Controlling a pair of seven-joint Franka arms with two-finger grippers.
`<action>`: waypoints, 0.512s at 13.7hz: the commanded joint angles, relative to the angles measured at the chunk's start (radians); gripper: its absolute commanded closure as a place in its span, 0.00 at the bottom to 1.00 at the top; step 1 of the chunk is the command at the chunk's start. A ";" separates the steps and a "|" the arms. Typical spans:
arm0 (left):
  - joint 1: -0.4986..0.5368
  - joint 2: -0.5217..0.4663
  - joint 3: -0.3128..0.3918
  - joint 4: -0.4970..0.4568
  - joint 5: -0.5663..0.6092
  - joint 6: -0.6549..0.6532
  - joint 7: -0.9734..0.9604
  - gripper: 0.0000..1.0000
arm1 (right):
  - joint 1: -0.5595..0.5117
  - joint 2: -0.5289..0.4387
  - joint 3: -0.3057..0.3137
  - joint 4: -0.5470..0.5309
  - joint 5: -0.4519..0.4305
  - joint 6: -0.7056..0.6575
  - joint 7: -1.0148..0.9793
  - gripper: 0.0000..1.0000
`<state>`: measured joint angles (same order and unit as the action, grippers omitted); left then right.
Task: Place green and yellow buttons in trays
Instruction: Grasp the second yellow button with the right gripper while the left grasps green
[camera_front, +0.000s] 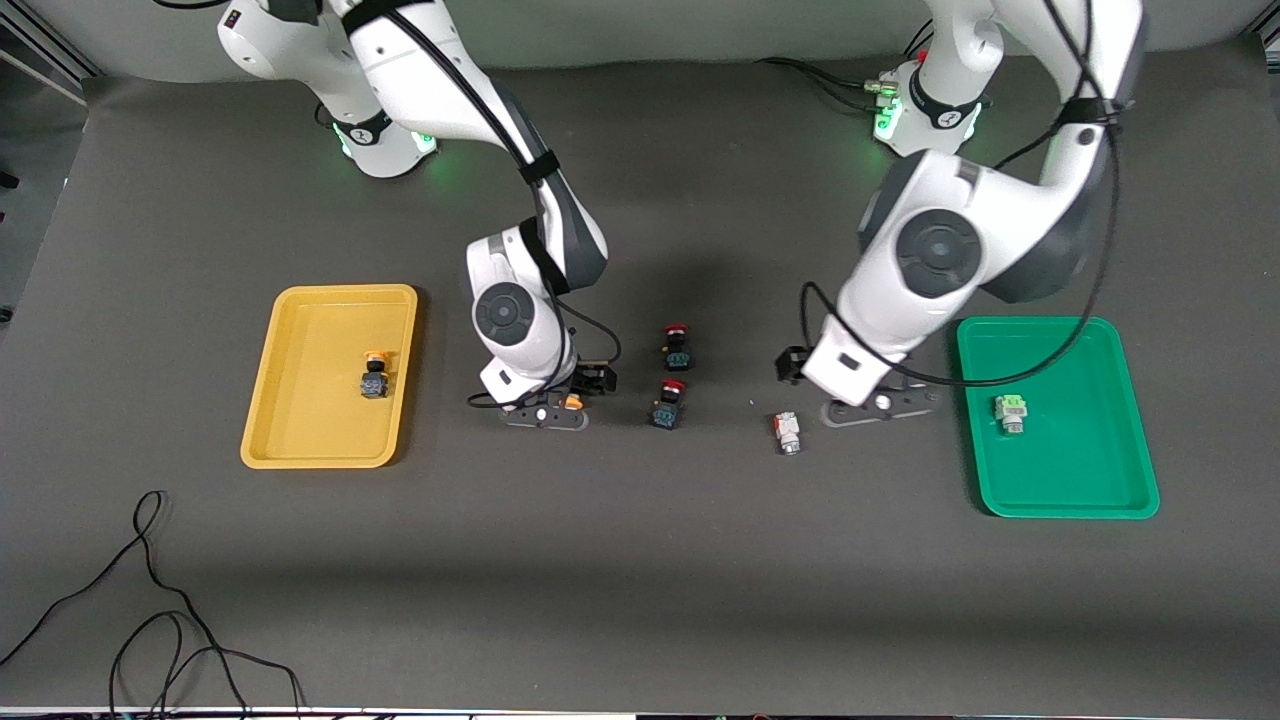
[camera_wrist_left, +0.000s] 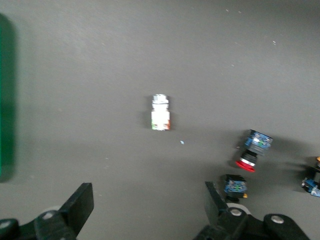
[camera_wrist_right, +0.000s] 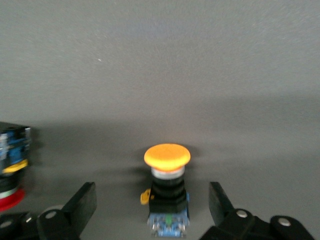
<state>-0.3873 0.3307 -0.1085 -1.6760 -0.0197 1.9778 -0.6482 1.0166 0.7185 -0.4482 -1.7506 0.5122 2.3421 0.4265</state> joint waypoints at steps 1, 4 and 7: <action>-0.015 0.077 0.009 0.030 -0.006 0.044 -0.028 0.02 | 0.022 0.050 -0.014 0.020 0.042 0.043 0.011 0.02; -0.016 0.131 0.010 0.001 0.003 0.128 -0.019 0.02 | 0.027 0.055 -0.012 0.019 0.072 0.056 0.024 1.00; -0.016 0.172 0.010 -0.100 0.026 0.301 -0.008 0.02 | 0.028 0.047 -0.013 0.019 0.098 0.052 0.034 1.00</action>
<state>-0.3958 0.4948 -0.1046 -1.7105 -0.0119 2.1884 -0.6596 1.0305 0.7629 -0.4530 -1.7416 0.5794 2.3944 0.4391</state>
